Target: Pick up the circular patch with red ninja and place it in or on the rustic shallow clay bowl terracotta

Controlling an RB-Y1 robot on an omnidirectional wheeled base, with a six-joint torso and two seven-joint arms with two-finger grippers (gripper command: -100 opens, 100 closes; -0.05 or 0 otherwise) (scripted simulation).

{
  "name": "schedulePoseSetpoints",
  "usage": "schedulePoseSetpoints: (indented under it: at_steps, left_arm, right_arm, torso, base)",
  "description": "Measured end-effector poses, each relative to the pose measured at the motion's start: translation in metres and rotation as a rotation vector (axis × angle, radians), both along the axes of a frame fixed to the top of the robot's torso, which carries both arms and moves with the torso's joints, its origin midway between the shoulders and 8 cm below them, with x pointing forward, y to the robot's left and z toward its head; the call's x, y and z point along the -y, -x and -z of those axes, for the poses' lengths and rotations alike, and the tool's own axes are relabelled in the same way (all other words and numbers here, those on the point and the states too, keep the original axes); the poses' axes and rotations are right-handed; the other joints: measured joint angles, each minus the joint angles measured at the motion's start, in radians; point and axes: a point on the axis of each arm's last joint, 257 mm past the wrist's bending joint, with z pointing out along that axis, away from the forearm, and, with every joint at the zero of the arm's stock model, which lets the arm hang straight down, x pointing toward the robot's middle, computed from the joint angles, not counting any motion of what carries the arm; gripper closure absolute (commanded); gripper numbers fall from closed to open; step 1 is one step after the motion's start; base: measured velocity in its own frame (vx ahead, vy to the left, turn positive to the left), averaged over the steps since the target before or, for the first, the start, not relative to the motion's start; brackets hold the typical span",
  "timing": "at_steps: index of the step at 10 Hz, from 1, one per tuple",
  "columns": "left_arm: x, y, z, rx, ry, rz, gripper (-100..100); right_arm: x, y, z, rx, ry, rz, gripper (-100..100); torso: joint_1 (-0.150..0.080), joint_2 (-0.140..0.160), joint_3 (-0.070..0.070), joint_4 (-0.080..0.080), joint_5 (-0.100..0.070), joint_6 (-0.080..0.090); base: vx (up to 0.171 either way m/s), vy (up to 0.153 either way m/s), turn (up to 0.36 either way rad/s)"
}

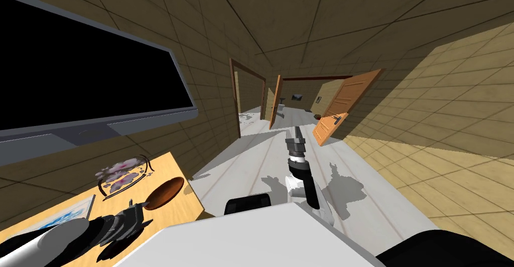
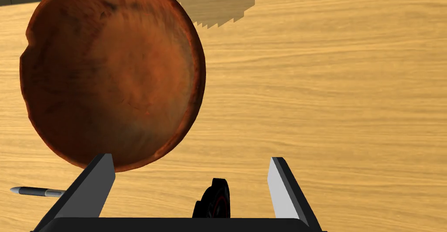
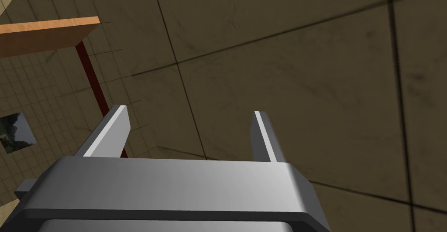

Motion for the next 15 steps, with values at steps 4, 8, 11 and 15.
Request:
schedulePoseSetpoints:
  at_steps: [4,8,11,15]
  left_arm:
    - [-0.012,0.058,0.008,-0.117,0.063,-0.098,-100]
    - [-0.016,0.098,0.011,-0.203,0.114,-0.169,-100]
    - [-0.02,0.126,0.012,-0.254,0.142,-0.215,-100]
    - [-0.019,0.132,0.014,-0.272,0.153,-0.233,-100]
  right_arm:
    - [0.0,0.0,0.0,0.0,0.0,0.0,0]
    - [0.0,0.0,0.0,0.0,0.0,0.0,0]
    - [0.0,0.0,0.0,0.0,0.0,0.0,0]
    - [0.0,0.0,0.0,0.0,0.0,0.0,0]
  torso:
    - [0.003,0.001,0.0,0.0,0.0,0.0]
    - [0.001,0.0,0.0,0.0,0.0,0.0]
    - [0.001,0.0,0.0,0.0,0.0,0.0]
    - [-0.001,0.001,0.0,0.0,0.0,0.0]
  base:
    - [-0.008,0.054,-0.144]
    - [-0.01,0.036,-0.093]
    - [-0.015,0.036,-0.099]
    - [-0.019,0.016,-0.012]
